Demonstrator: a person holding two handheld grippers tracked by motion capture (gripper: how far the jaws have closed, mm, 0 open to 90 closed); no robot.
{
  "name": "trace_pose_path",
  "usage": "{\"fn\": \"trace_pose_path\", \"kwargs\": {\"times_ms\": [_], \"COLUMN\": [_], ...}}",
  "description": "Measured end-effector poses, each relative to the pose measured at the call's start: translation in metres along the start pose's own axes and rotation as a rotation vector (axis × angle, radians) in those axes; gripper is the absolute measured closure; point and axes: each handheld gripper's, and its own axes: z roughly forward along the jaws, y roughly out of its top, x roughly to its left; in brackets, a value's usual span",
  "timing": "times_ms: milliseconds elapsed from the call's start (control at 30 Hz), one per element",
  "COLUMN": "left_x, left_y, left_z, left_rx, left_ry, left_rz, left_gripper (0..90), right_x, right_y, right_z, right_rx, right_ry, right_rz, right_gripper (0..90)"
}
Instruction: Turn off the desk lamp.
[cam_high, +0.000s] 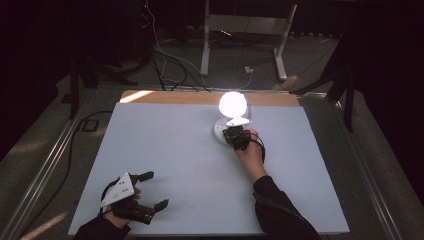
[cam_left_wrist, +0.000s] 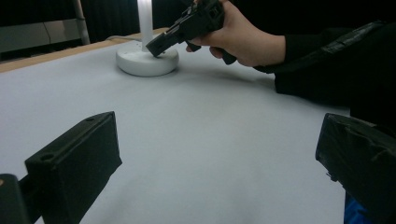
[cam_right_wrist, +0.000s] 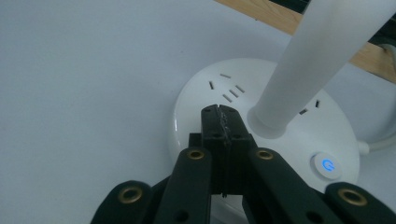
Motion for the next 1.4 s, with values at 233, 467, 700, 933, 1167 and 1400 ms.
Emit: {"fn": "trace_pose_path", "kwargs": {"times_ms": [233,467,700,933,1167,1400], "left_x": [0.000,0.000,0.000,0.000,0.000,0.000], "left_y": [0.000,0.000,0.000,0.000,0.000,0.000], "left_z": [0.000,0.000,0.000,0.000,0.000,0.000], "left_rx": [0.004,0.002,0.003,0.003,-0.002,-0.002], "left_ry": [0.001,0.003,0.002,0.002,0.000,0.000], "left_rz": [0.003,-0.001,0.001,0.001,-0.001,-0.004], "left_gripper": [0.6,0.5,0.6,0.6,0.6,0.6], "right_x": [-0.001,-0.003,-0.004,-0.002,-0.001,0.000], "right_y": [0.009,0.015,0.018,0.013,0.005,0.001], "right_z": [-0.011,-0.018,-0.020,-0.013,-0.006,-0.001], "right_rx": [-0.023,-0.034,-0.045,-0.025,-0.009,0.003], "right_ry": [0.009,0.010,0.009,0.013,0.012,0.012], "right_rz": [0.001,-0.004,-0.005,0.000,-0.002,0.004], "right_gripper": [89.9,90.0,89.9,89.9,89.9,89.9]}}
